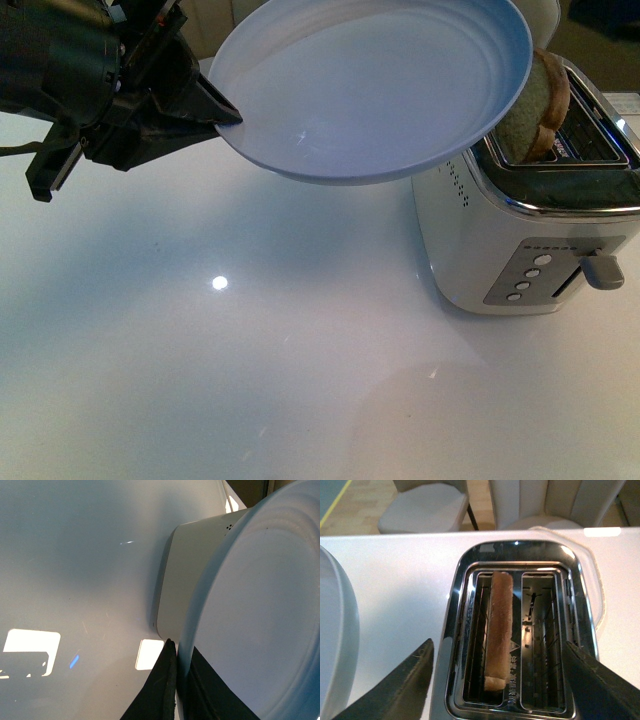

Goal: Left arm holds plate, right arm toasts bread

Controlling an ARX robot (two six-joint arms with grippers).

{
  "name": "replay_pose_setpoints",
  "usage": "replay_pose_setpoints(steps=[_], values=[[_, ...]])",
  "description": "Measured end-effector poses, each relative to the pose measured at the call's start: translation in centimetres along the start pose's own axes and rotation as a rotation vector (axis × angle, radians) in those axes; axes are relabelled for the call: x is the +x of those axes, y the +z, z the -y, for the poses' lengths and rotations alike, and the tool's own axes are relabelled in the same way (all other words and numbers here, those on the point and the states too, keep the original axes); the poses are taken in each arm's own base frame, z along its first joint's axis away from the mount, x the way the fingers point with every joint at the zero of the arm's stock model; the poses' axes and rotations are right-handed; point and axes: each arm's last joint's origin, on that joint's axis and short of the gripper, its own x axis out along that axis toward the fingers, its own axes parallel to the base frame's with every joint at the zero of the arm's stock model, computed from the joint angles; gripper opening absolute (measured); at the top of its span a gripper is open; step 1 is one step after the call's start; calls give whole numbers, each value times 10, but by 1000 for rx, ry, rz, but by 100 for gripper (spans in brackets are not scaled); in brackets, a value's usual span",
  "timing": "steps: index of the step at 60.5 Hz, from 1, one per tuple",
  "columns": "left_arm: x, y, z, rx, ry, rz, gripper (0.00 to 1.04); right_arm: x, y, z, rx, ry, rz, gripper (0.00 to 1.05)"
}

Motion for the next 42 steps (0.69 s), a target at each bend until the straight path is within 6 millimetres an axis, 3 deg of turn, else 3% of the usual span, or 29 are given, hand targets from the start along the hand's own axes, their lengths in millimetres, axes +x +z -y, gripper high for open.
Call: replay_pose_setpoints(steps=[5, 14, 25, 34, 42], values=[[0, 0, 0, 0, 2, 3, 3, -16, 4, 6, 26, -18, 42, 97], [1, 0, -1, 1, 6, 5, 3, -64, 4, 17, 91, -35, 131, 96], [1, -2, -4, 1, 19, 6, 3, -104, -3, 22, 115, -44, 194, 96], [1, -3, -6, 2, 23, 5, 3, -116, -13, 31, 0, -129, 405, 75], [1, -3, -6, 2, 29, 11, 3, -121, -36, 32, -42, -138, 406, 54]])
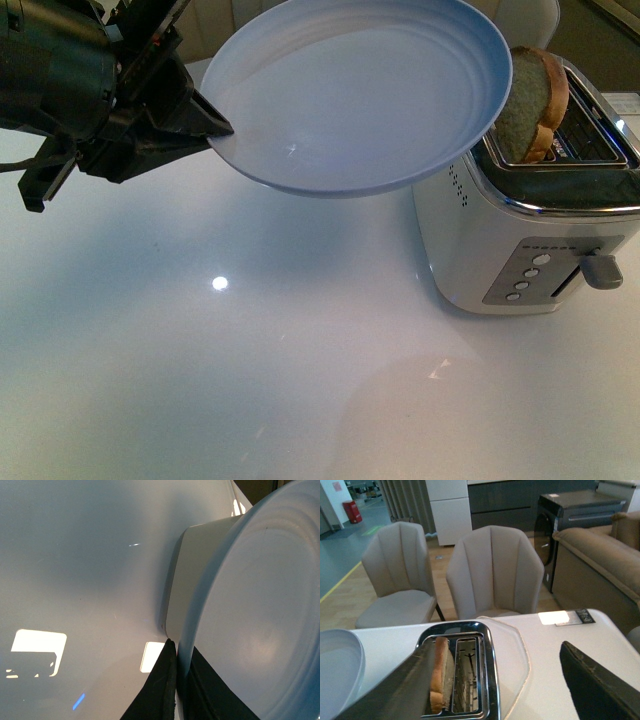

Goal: Left arm holds plate, right arm toasts bread

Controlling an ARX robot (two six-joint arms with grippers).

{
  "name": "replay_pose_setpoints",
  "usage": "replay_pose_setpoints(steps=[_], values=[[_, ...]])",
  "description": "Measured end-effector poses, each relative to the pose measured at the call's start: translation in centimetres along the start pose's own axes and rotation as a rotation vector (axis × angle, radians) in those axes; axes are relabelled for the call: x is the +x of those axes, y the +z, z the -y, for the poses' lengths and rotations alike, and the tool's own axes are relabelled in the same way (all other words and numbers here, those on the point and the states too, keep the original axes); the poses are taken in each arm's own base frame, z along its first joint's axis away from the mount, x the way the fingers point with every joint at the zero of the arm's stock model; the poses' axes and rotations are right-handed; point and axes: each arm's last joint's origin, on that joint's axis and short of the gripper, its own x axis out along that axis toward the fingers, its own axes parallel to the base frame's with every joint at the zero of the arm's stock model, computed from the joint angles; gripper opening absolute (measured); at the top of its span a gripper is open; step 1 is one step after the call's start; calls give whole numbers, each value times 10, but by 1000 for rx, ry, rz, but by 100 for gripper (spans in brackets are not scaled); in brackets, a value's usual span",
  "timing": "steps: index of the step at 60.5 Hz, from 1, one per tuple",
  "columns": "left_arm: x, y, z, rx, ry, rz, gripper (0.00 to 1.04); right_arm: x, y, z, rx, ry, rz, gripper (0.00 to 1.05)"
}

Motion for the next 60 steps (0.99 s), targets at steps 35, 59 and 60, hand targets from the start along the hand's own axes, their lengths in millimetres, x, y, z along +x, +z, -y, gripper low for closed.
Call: replay_pose_setpoints(steps=[35, 59, 60], values=[[2, -2, 2, 11, 3, -2, 3, -38, -38, 1, -26, 0, -1, 2], [2, -2, 2, 11, 4, -1, 3, -55, -49, 2, -26, 0, 1, 2], [2, -2, 2, 11, 4, -1, 3, -56, -49, 2, -26, 0, 1, 2]])
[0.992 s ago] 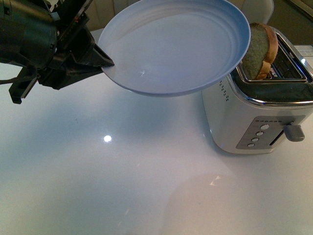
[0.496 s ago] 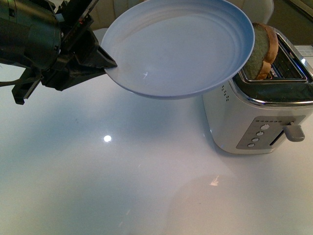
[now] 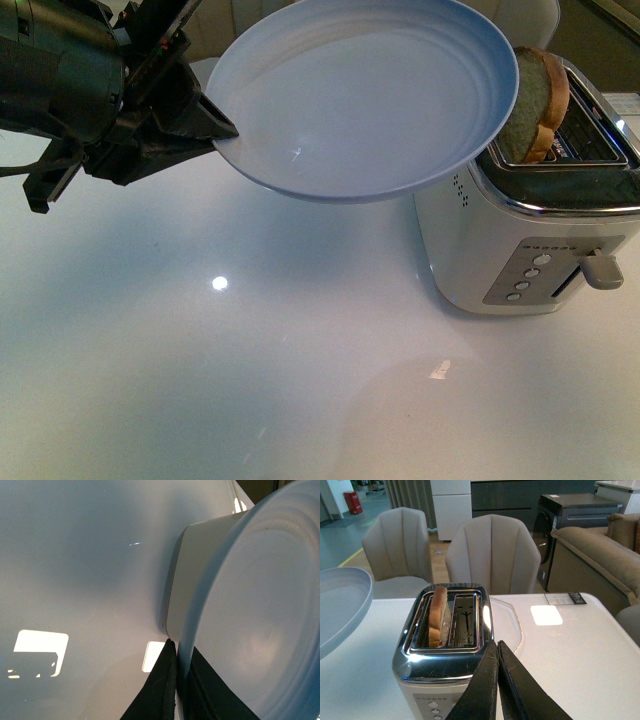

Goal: Left arm holds plate, right arm toasts bread

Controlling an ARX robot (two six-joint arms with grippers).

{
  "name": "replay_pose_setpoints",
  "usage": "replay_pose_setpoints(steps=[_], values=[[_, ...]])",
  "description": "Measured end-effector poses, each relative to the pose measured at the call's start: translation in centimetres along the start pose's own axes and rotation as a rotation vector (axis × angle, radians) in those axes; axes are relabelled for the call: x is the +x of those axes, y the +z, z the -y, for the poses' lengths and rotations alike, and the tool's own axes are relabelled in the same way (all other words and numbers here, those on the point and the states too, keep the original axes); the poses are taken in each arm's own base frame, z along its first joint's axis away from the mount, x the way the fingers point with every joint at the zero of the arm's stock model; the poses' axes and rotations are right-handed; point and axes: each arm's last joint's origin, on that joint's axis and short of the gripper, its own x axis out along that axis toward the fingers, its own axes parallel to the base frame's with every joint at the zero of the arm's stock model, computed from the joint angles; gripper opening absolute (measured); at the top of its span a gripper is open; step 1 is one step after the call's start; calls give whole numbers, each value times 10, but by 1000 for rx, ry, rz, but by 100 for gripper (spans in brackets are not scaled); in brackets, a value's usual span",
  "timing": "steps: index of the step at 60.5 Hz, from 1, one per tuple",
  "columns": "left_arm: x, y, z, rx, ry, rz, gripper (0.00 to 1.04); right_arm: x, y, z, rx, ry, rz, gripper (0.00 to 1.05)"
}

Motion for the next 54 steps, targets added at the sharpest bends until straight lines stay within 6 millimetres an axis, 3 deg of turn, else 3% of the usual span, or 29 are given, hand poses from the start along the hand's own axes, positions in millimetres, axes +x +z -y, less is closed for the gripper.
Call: replay_pose_setpoints(steps=[54], values=[[1, -1, 1, 12, 3, 0, 3, -27, -6, 0, 0, 0, 14, 2]])
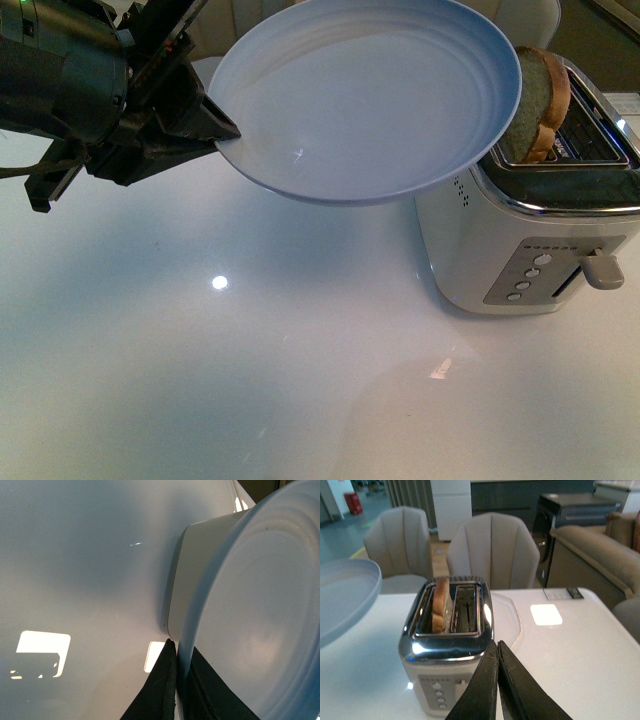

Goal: Left arm holds plate, right arm toasts bread

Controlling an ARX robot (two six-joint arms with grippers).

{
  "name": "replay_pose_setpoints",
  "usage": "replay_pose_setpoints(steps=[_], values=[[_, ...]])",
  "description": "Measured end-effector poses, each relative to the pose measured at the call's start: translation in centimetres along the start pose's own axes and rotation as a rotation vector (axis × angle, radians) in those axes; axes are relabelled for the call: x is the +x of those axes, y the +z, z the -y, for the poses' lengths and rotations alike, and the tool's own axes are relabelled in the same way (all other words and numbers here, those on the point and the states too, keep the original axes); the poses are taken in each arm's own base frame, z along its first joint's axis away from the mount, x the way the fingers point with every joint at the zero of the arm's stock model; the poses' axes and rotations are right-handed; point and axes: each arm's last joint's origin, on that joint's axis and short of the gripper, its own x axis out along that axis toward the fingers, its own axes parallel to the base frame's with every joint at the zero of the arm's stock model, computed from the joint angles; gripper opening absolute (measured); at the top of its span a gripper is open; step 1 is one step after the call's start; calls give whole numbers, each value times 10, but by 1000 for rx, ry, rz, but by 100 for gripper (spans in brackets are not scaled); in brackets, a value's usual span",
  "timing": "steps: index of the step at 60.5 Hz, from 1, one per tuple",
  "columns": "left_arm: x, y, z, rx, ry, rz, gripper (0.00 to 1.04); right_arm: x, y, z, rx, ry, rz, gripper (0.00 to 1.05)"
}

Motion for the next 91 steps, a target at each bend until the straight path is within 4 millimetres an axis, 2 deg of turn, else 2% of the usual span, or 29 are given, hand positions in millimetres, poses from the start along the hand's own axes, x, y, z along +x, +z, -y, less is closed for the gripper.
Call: replay_pose_setpoints(steps=[12, 35, 48, 62, 72, 79, 91], values=[[0, -1, 1, 5, -1, -3, 3, -1, 0, 0, -1, 0, 7, 2], [1, -1, 1, 12, -5, -1, 3, -1, 0, 0, -2, 0, 8, 65], [0, 0, 1, 17, -4, 2, 3, -1, 0, 0, -1, 0, 8, 97], [-4, 8, -10, 30, 2, 15, 3, -1, 0, 0, -2, 0, 8, 96], [-15, 26, -37, 38, 35, 45, 3, -1, 0, 0, -2, 0, 8, 96], [-27, 50, -86, 13, 103, 84, 3, -1, 0, 0, -2, 0, 8, 96], [-40, 67, -154, -32, 184, 105, 3, -1, 0, 0, -2, 0, 8, 96]])
